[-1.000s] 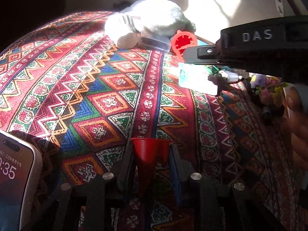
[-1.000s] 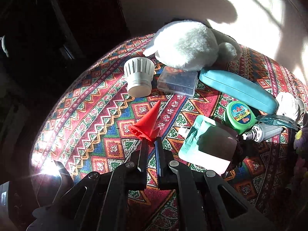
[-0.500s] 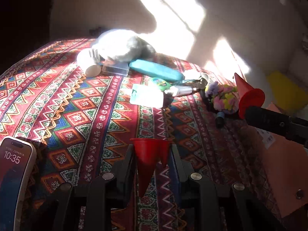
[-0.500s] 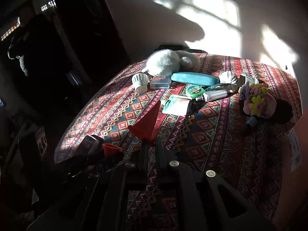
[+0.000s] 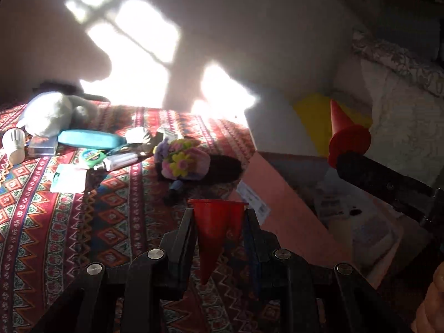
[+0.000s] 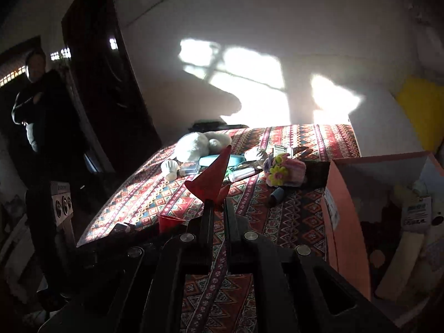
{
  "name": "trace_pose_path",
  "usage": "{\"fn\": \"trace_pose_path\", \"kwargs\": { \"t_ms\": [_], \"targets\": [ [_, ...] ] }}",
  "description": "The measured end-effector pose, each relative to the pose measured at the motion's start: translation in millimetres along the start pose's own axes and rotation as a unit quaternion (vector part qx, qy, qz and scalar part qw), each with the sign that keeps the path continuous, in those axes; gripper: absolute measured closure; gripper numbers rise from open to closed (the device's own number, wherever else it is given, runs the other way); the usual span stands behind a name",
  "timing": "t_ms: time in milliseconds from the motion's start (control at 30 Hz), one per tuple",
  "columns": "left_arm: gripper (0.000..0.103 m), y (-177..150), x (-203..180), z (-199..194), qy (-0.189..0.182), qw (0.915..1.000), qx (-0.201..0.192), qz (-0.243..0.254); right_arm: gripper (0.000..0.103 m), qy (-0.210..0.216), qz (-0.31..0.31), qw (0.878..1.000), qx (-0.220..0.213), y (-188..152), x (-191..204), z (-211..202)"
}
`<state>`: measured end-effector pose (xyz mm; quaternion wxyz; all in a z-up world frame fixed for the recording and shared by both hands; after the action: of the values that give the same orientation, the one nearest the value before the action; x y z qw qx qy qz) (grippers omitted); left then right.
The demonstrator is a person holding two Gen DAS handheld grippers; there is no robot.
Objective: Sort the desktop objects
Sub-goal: 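Carry both red funnels into the pink box and release them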
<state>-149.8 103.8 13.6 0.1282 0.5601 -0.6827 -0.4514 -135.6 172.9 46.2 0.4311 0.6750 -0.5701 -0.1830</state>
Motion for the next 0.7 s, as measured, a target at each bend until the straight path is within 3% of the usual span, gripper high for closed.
{"fn": "trace_pose_path", "kwargs": {
  "t_ms": [167,333,367,400,467,533,567,600,633,700],
  "targets": [
    [0.075,26.2,-86.3,33.5,-0.047,0.9975,0.0,0.052,0.096,-0.113,0.042,0.989,-0.082,10.9,-72.0,-79.0],
    [0.075,37.7,-157.8,76.8,-0.085,0.9919,0.022,0.091,0.096,-0.198,0.109,0.969,-0.099,1.1,-160.5,-125.5],
    [0.071,37.4,-168.1,86.0,-0.089,0.9908,0.031,0.097,0.096,-0.2,0.117,0.968,-0.092,-1.7,-172.8,-125.1],
    [0.047,36.1,-176.9,95.3,-0.091,0.9897,0.044,0.101,0.096,-0.203,0.124,0.967,-0.086,-4.6,-185.0,-124.6],
    [0.014,35.6,-183.4,107.5,-0.081,0.9909,0.049,0.095,0.096,-0.208,0.14,0.965,-0.072,-10.2,-209.3,-123.8],
    [0.013,36.0,-181.3,111.8,-0.082,0.992,0.048,0.083,0.092,-0.23,0.155,0.958,-0.069,-14.5,-228.6,-126.0],
    [0.012,35.6,-179.0,113.4,-0.083,0.9922,0.049,0.079,0.081,-0.247,0.163,0.952,-0.074,-16.6,-235.2,-129.9],
    [0.012,34.9,-175.3,114.7,-0.081,0.9925,0.05,0.077,0.063,-0.261,0.17,0.947,-0.079,-18.4,-241.4,-133.6],
    [0.012,34.4,-171.1,115.5,-0.077,0.9929,0.05,0.075,0.054,-0.271,0.176,0.943,-0.084,-19.2,-246.2,-136.2],
    [0.012,34.1,-158.5,116.6,-0.072,0.9939,0.051,0.066,0.052,-0.277,0.187,0.938,-0.09,-20.1,-255.9,-138.3]
  ]
}}
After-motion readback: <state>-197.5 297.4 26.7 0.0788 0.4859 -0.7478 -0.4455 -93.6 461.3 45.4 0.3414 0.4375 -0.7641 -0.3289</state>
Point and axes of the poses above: each gripper's, at about its wrist camera, not at the fingertips, and z roughly the way its jaws point, x to its left, y to its top, the point moved 8 cm from there along z, roughly the way its jaws point, and after that the axes turned 6 degrees about x, right-handed, at the moved point
